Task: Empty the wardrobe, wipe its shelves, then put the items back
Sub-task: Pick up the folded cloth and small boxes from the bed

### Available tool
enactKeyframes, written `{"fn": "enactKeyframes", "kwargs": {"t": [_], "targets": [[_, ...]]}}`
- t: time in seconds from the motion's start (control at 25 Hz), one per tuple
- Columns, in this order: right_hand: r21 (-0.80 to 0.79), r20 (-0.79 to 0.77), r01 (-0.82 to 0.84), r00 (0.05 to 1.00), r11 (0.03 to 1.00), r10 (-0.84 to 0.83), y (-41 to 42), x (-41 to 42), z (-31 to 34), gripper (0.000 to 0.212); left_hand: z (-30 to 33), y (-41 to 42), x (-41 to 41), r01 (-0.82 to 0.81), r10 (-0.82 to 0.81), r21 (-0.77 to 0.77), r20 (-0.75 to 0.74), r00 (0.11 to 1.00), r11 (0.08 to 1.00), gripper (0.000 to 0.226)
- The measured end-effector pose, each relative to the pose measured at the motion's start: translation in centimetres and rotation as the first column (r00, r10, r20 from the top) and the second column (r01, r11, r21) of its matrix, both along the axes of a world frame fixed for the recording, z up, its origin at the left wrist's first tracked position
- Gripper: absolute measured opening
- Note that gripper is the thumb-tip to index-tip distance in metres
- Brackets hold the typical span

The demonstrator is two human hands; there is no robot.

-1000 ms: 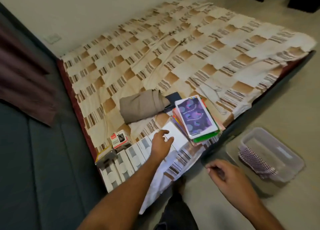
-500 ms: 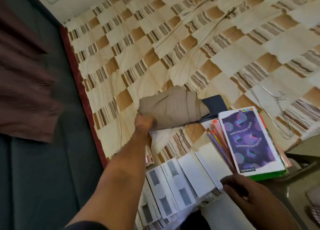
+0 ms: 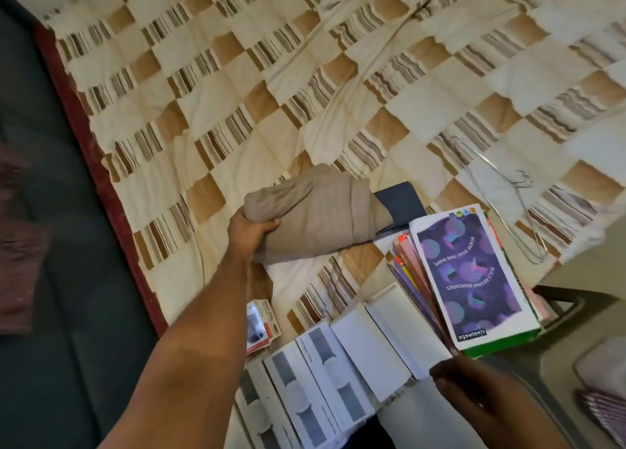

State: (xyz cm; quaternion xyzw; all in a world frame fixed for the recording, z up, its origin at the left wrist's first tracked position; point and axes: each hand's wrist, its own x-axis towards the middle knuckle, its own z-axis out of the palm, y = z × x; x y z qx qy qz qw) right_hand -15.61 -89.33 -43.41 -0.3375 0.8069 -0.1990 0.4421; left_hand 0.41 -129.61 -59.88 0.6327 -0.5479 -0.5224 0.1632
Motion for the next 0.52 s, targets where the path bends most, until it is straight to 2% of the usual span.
{"fn": "enactKeyframes", "kwargs": {"t": [0.04,0.08,0.12,0.16,0.24,0.32,0.36,0.44,0.52], "targets": [[-0.003,0.032,0.032,0.999,0.999,-0.032,-0.3,-0.1,1.1,0.011,1.7,0.5,-0.2,0.082,-0.081,-0.090,0.009,0.997,0.993,0.072],[-0.050,0.035,0.071,0.997,0.996,-0.069,-0.3,-0.4,2.0,0.022,3.6,0.9,-0.6,0.173,-0.174,-0.181,0.011,0.985,0.968,0.063],[-0.090,0.034,0.107,0.994,0.990,-0.104,-0.2,-0.7,3.2,0.024,6.1,1.3,-1.1,0.291,-0.298,-0.283,0.017,0.954,0.914,0.049],[-0.168,0.023,0.149,0.989,0.975,-0.147,-0.1,-1.3,4.2,0.025,9.0,1.7,-1.9,0.432,-0.445,-0.375,0.057,0.894,0.821,0.038],[-0.300,-0.058,0.192,0.974,0.934,-0.219,-0.2,-2.9,5.9,0.041,15.4,2.4,-3.7,0.644,-0.660,-0.528,0.193,0.726,0.554,0.032],[-0.451,-0.184,0.126,0.956,0.884,-0.230,-1.1,-4.5,8.9,0.060,22.7,3.5,-5.7,0.739,-0.750,-0.625,0.358,0.557,0.250,0.026],[-0.483,-0.257,0.067,0.943,0.873,-0.214,-1.0,-4.9,11.2,0.078,26.5,4.8,-6.8,0.762,-0.772,-0.638,0.427,0.470,0.112,0.025],[-0.481,-0.375,-0.056,0.915,0.875,-0.148,-0.9,-5.5,14.2,0.115,33.3,8.1,-8.6,0.767,-0.795,-0.636,0.505,0.336,-0.080,0.025],[-0.387,-0.473,-0.150,0.879,0.910,-0.056,0.4,-5.2,16.5,0.133,38.4,12.6,-9.8,0.748,-0.809,-0.630,0.541,0.230,-0.208,0.026]]}}
